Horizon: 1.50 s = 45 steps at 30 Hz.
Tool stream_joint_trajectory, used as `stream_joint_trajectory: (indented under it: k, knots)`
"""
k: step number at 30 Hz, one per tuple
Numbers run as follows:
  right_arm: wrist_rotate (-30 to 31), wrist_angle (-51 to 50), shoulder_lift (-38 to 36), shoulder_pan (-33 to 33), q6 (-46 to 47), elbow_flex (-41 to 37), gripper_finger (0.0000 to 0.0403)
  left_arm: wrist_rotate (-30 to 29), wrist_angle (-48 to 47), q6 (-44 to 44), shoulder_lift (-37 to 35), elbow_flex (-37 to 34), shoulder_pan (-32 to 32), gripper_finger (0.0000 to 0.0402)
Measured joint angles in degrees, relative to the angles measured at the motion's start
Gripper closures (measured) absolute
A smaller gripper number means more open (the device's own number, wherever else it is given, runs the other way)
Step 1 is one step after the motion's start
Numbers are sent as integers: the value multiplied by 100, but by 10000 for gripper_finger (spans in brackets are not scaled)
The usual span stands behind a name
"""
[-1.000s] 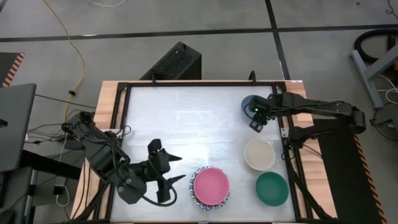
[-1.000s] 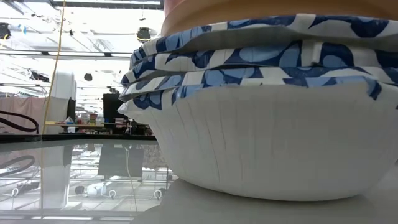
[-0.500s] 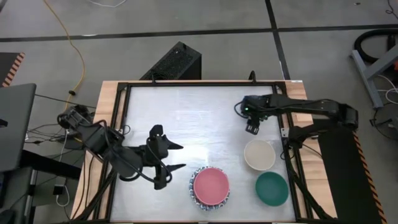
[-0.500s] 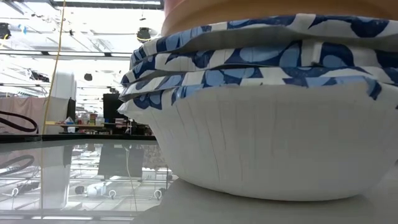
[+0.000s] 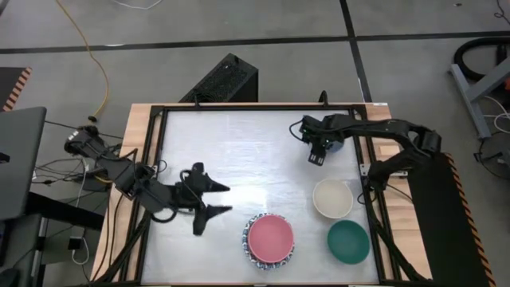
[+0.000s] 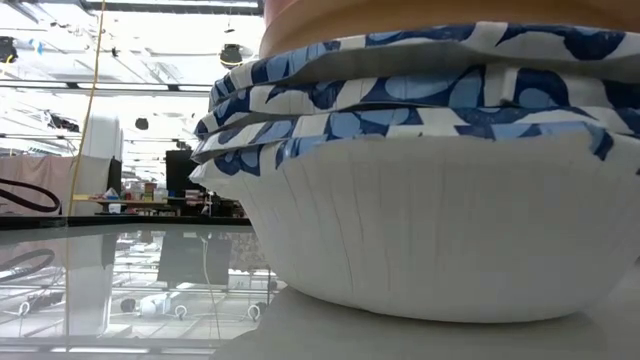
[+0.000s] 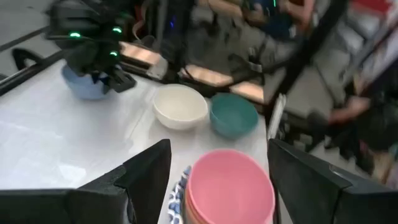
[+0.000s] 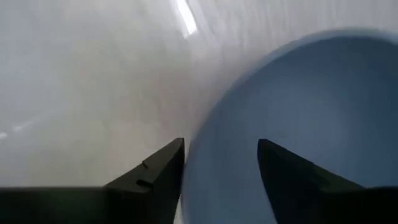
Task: Nest bowls inside each other by size order
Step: Stack the blue bowl on top of the pink bowl
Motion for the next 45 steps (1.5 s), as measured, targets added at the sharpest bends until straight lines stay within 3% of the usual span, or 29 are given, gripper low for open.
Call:
stream_joint_trajectory:
  k: [3, 10, 18, 26, 35, 40, 45]
  knots:
    - [-3, -50, 108, -96, 88, 0, 221, -276, 685, -355, -466, -746, 46, 146]
    - [-12, -107, 276, -104, 333, 0, 384, -618, 1329, -702, -1055, -1732, 49, 146]
    - [-241, -216, -151, 313, 446, 114, 395, -756, 1006, -786, -1113, -1833, 49, 146]
    - [-433, -490, -985, 1177, 455, 860, 395, -955, 859, -680, -1110, -1833, 49, 146]
    - [-753, -309, -1336, 2915, 165, 1905, 395, -1155, 690, -665, -1110, -1833, 54, 146]
    - [-751, -273, -1044, 4118, -759, 2583, 396, -1171, 577, -782, -1110, -1833, 54, 146]
    - [67, -311, -484, 5297, -1653, 3224, 396, -1181, 572, -829, -1110, -1833, 54, 146]
